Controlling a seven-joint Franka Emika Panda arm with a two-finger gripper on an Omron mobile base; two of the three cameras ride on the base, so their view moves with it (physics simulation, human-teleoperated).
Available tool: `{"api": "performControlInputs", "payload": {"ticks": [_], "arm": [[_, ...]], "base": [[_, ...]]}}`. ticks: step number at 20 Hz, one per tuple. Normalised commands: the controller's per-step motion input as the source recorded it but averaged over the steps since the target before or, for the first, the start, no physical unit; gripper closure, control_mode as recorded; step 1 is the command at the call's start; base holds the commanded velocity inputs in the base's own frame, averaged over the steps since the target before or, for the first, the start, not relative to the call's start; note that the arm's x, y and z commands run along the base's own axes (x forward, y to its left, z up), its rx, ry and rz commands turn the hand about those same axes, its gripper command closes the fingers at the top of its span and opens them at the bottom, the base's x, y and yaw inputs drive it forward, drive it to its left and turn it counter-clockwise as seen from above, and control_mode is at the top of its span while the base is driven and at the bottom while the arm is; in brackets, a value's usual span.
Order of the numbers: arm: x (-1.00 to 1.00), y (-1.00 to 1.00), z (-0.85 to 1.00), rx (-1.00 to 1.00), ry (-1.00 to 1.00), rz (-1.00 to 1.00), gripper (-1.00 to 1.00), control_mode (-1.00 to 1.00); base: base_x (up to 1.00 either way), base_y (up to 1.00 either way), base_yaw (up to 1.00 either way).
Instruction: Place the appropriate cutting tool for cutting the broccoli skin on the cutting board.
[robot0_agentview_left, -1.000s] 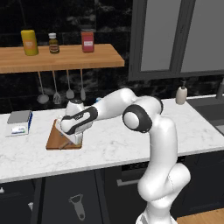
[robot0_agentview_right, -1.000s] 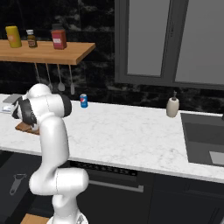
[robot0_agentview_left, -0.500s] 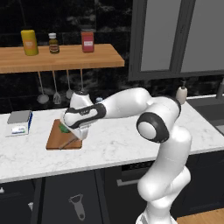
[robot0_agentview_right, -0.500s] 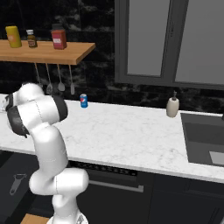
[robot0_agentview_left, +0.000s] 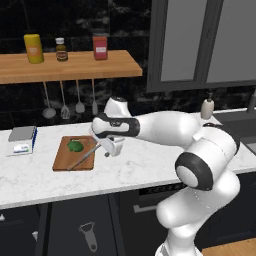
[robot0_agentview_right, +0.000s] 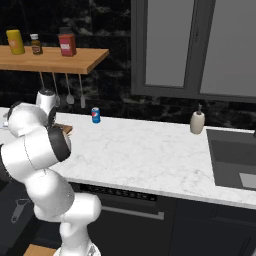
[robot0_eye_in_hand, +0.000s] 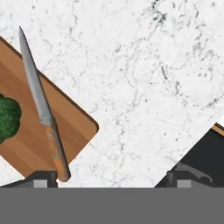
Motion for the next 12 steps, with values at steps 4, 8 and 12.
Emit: {"api": "performControlInputs", "payload": {"ticks": [4, 8, 12], "arm": [[-0.40, -0.84, 0.38, 0.07, -0.01, -0.03, -1.00, -1.00], [-0.49, -0.87, 0.42, 0.09, -0.04, -0.02, -1.00, -1.00], [-0.52, -0.87, 0.42, 0.08, -0.03, -0.01, -1.00, -1.00]], "base": [[0.00, 0.00, 0.00], [0.00, 0.00, 0.00], [0.00, 0.00, 0.00]]}}
